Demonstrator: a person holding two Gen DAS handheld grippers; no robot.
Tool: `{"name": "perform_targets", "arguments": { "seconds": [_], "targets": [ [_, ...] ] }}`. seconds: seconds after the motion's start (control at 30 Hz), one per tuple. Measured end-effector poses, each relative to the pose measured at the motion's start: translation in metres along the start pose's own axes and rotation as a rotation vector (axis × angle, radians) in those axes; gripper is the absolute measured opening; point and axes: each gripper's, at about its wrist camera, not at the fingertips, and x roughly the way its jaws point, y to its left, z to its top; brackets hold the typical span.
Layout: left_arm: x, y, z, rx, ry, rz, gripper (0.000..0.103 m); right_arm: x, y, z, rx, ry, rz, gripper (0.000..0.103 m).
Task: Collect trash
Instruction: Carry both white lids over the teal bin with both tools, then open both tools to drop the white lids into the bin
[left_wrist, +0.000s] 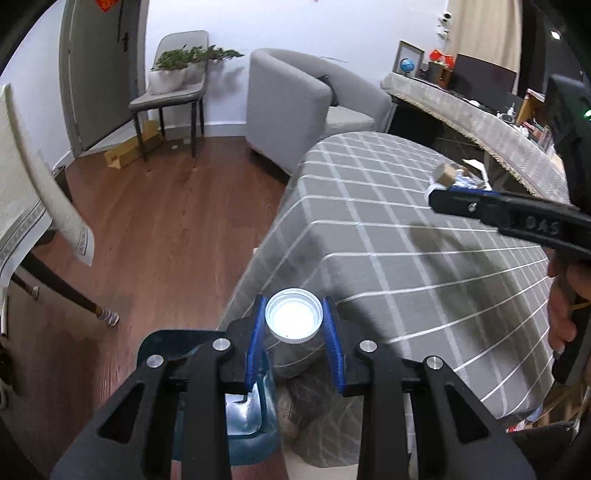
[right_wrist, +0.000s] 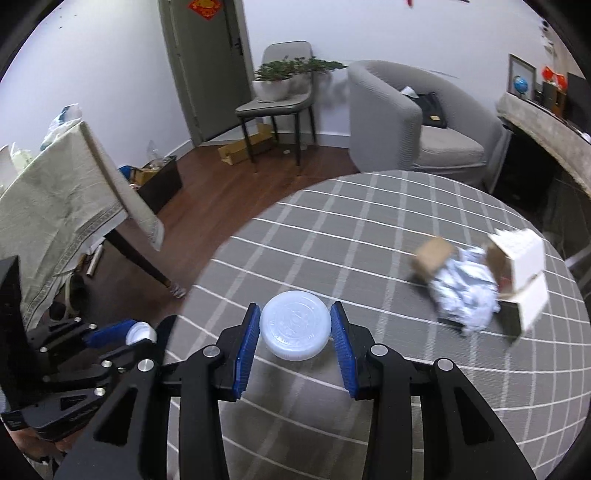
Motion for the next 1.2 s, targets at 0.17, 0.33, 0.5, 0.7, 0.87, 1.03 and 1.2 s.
{"name": "perform_targets", "arguments": {
  "seconds": [0.17,0.33,0.5,0.7,0.87,1.03,1.2],
  "targets": [
    [0.002,0.024,-0.010,-0.021,0.025,0.030,0.033,0.005,0.031,0.002,-0.025,-0.001,0.040,0.040],
    [0.012,0.055,-0.029,-0.046,0.088,0.068,0.033,0.014,0.063,0.004,-0.057,0.014,0.094,0.040],
    [0.029,0.081,-0.052,-0.038,0.165,0.138,0.033,0.020,0.093,0.004,-0.102,0.021,0.125,0.040],
    [0.045,0.109,-0.078,-0.076,0.252,0.153,0.033,0.032,0.116,0.003,-0.124,0.041,0.137,0.040],
    [0.050,0.122,-0.085,-0.104,0.270,0.149,0.033,0.043,0.134,0.002,-0.146,0.057,0.149,0.040],
    [0.047,0.131,-0.086,-0.123,0.249,0.148,0.045,0.057,0.148,-0.003,-0.161,0.083,0.156,0.040],
    [0.036,0.147,-0.087,-0.150,0.229,0.164,0.061,0.070,0.158,-0.007,-0.165,0.109,0.166,0.040]
  ]
}}
